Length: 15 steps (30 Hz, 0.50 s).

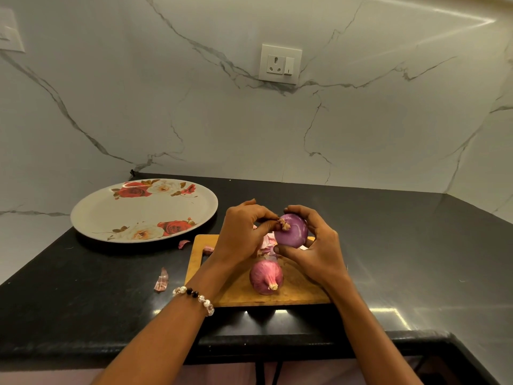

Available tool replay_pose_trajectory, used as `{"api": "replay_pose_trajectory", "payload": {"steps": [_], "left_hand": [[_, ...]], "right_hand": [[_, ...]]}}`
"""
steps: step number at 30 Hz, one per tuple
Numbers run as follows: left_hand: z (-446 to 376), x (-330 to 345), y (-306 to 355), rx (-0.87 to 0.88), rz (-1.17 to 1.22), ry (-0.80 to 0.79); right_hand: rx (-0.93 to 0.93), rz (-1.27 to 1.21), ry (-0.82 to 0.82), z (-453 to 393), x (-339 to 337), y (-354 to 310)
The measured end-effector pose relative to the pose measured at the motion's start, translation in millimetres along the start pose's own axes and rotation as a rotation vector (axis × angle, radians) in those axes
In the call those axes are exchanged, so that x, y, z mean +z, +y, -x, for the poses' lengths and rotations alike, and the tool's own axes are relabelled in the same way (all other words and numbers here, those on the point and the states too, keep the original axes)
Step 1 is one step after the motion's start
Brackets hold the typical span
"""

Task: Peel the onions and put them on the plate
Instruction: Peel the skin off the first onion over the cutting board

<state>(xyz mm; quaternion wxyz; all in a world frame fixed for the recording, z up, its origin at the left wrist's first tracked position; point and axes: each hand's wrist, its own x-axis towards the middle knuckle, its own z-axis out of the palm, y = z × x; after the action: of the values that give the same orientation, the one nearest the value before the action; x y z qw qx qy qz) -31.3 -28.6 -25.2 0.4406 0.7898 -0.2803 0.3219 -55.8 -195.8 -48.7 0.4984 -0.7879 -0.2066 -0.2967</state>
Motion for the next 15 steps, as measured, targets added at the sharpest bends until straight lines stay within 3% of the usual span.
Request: {"api": "replay_pose_trajectory", "payload": {"steps": [15], "left_hand": [[-0.9, -0.8, 3.0, -0.236, 0.15, 0.015]], "right_hand": [[0.077, -0.102, 0.035, 0.2, -2.3, -5.9]]}}
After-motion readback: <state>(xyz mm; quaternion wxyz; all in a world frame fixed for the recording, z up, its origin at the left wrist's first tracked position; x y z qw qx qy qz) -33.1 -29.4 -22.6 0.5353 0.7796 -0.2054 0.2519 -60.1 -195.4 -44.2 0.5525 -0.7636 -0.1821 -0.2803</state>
